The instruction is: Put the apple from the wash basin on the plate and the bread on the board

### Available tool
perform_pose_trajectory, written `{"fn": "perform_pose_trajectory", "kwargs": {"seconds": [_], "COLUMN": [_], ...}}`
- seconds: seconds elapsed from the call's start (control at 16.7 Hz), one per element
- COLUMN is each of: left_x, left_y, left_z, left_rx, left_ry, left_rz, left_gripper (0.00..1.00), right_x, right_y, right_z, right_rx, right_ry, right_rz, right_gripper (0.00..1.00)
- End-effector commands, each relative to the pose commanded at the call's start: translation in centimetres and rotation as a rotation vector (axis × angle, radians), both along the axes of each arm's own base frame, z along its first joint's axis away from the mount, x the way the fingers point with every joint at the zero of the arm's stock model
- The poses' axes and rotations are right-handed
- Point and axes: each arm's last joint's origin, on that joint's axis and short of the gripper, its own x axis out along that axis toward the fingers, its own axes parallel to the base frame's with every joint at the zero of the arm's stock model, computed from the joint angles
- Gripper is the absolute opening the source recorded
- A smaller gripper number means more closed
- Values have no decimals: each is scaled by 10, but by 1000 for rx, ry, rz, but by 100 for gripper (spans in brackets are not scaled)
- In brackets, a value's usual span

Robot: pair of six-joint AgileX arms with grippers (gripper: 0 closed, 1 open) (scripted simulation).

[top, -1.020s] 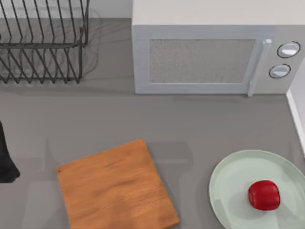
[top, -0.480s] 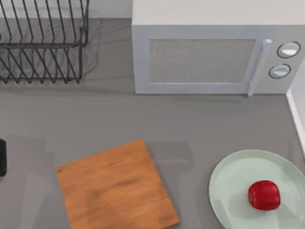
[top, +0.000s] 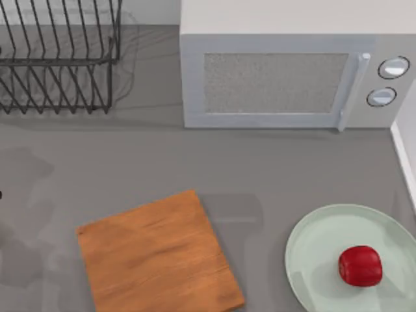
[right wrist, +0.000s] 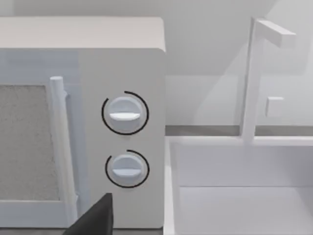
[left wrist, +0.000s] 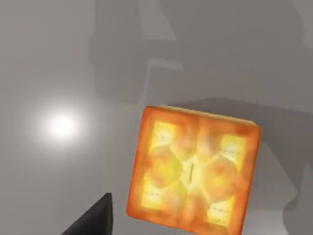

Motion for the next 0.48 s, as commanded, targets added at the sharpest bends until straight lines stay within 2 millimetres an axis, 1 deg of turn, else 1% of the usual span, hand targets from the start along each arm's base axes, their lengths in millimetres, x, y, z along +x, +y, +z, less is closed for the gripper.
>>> {"fn": "perform_pose_trajectory", "kwargs": {"seconds": [0.24, 0.36, 0.48], "left_x": [41, 55, 64], "left_y": [21, 29, 35], "left_z": [-13, -20, -26], "left_rx": [-14, -27, -39], "left_ry": [247, 329, 381], "left_rz": [-83, -114, -134], "left_gripper": [100, 100, 100], "right_x": [0, 0, 0], "right_y": [0, 0, 0], "right_z": [0, 0, 0], "right_rx": [0, 0, 0], "right_ry": [0, 0, 0], "right_rz": [0, 0, 0], "right_gripper": [100, 100, 100]}}
